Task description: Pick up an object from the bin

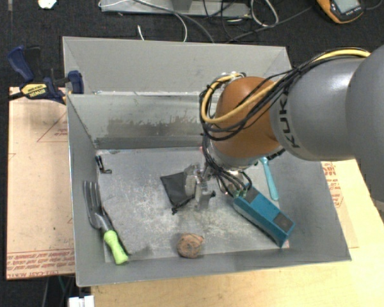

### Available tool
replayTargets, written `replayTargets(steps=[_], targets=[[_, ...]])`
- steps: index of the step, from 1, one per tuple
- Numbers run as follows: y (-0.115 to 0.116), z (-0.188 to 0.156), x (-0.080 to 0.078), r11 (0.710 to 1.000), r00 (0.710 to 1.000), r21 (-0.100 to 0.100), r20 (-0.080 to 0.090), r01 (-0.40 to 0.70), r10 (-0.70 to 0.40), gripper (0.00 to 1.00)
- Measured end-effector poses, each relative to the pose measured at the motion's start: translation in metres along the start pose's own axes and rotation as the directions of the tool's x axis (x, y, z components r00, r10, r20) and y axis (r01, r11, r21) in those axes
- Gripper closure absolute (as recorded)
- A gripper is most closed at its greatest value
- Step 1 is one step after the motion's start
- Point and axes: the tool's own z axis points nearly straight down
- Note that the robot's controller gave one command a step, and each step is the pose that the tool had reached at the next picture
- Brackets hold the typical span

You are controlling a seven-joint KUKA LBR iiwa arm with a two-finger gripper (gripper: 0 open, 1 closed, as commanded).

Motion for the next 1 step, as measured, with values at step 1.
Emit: replayTargets(steps=[1], targets=[[0.0002,-0.0176,-0.0004,1.0,1.0,0.0,0.0,0.0,0.0,1.0]])
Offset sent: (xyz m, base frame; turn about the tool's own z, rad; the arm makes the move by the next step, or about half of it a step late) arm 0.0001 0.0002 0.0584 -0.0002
